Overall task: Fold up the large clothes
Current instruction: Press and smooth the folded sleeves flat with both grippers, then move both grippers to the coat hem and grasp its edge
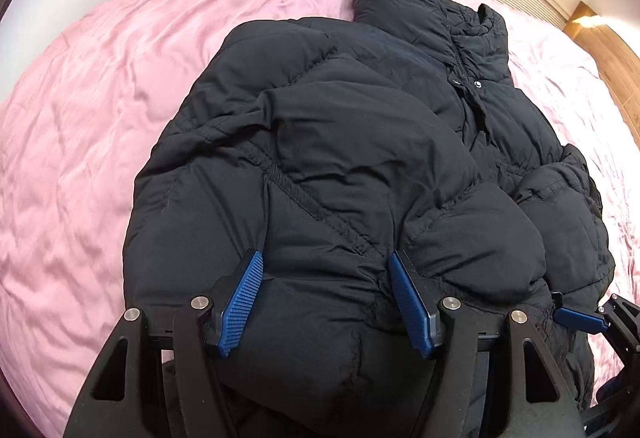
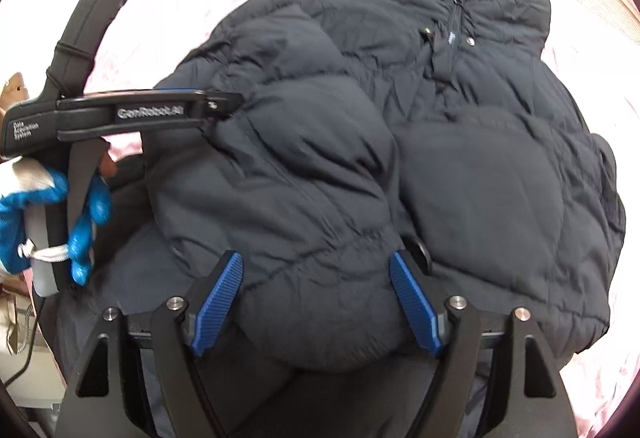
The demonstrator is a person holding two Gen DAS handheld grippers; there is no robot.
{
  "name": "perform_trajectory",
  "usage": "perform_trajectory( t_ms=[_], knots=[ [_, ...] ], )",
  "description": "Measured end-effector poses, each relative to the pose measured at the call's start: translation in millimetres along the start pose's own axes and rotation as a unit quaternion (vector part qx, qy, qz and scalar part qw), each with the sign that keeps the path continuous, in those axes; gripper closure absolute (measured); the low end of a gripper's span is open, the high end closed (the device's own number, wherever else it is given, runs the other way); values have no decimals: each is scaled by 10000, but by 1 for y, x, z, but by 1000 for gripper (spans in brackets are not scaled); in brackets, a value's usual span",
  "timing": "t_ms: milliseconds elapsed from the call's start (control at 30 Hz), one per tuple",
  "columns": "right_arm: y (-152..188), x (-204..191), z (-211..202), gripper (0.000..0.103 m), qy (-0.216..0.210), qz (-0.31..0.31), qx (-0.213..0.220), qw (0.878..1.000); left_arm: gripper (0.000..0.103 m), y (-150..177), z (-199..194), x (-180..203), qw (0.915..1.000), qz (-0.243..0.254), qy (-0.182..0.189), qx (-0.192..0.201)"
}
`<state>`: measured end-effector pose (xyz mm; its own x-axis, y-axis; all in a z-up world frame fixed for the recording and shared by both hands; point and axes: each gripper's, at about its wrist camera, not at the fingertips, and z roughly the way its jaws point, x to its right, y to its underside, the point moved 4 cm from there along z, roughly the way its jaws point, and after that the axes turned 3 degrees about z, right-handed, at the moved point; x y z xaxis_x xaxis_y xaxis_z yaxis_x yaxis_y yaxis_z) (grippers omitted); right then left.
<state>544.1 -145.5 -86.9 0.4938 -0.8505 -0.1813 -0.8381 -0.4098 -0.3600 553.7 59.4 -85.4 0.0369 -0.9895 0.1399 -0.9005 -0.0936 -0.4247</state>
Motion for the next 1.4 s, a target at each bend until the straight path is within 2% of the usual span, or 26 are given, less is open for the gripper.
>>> perform_trajectory(
  t_ms=[167,200,233,300,400,533,667,800,933,1033,1167,1367,1400],
  knots=[
    [8,17,-28,27,-240,-8,140,9996,39,-5,-23,-2,9999,-58,-33,82],
    [7,24,-33,27,-277,18,220,9994,36,-11,-27,-3,9999,-57,-36,102],
    [7,32,-42,27,-287,43,309,9991,29,-20,-30,-5,9999,-46,-36,138],
    [-6,55,-54,27,-169,88,486,9986,24,-43,-35,-8,9996,-1,-27,274],
    [-38,104,-61,27,120,355,745,9965,23,-89,-28,-9,9989,-58,224,407],
    [-83,170,-61,27,405,878,1031,9900,23,-152,0,-6,9971,-231,564,463],
    [-130,229,-49,27,279,1466,1296,9803,23,-208,39,4,9962,-100,766,402],
    [-174,275,-27,27,215,2027,1495,9675,23,-253,82,11,9934,-325,1057,309],
    [-213,301,4,27,81,2421,1620,9566,23,-289,118,15,9882,-587,1380,326],
    [-240,318,23,27,-82,2598,1761,9494,23,-308,138,17,9809,-874,1701,367],
    [-270,337,43,25,-409,3000,1979,9323,23,-324,167,15,9735,-1222,1910,315],
    [-299,351,74,24,-553,3328,1939,9212,23,-325,203,12,9713,-1534,1812,111],
    [-302,353,78,24,-589,3414,1936,9179,28,-324,206,12,9703,-1587,1821,97]
  ],
)
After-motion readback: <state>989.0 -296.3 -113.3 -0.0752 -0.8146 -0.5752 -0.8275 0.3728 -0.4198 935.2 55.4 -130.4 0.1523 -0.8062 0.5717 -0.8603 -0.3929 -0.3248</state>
